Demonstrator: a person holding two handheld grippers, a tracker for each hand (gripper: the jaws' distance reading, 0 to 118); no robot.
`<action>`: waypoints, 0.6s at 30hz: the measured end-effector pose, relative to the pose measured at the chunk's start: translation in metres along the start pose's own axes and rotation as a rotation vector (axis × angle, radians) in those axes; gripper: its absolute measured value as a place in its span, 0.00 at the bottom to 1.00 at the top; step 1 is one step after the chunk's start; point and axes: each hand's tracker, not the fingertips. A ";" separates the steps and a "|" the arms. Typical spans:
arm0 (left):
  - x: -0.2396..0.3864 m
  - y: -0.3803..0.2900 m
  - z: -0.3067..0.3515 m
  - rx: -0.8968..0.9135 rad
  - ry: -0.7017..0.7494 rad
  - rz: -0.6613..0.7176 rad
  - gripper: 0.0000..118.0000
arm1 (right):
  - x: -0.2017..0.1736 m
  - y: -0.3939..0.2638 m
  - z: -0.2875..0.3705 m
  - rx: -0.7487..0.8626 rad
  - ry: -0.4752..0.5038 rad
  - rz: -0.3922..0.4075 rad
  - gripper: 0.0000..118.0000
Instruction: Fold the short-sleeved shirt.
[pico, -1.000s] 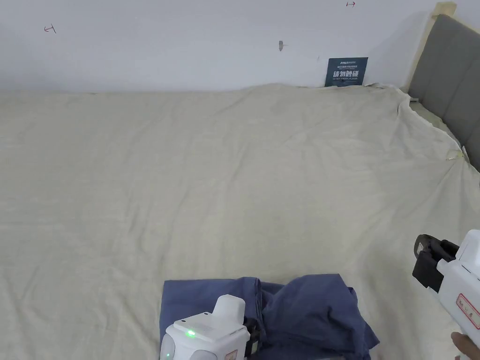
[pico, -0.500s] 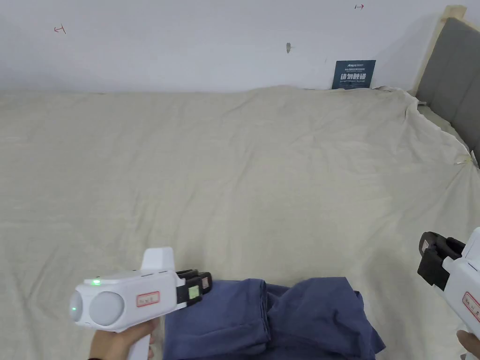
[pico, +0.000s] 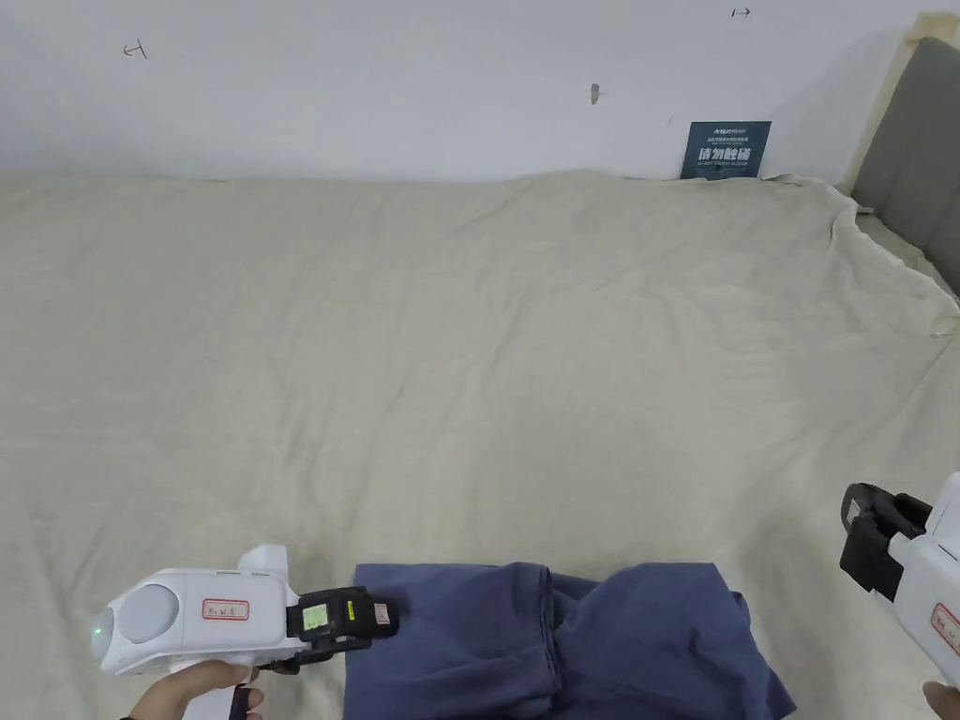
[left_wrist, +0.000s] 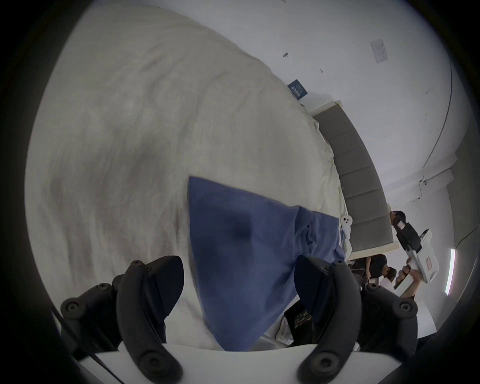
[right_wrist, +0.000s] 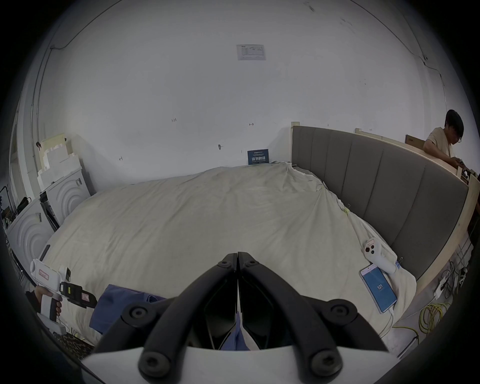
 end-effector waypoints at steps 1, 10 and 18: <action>-0.002 -0.001 -0.005 -0.007 -0.005 -0.014 0.75 | 0.000 0.000 -0.001 -0.002 -0.001 0.001 0.00; -0.005 -0.006 -0.026 -0.024 -0.029 -0.046 0.39 | -0.001 0.000 -0.002 -0.011 -0.008 0.004 0.00; -0.006 -0.013 -0.019 0.010 -0.050 -0.016 0.10 | 0.001 -0.001 -0.003 -0.020 -0.008 0.001 0.00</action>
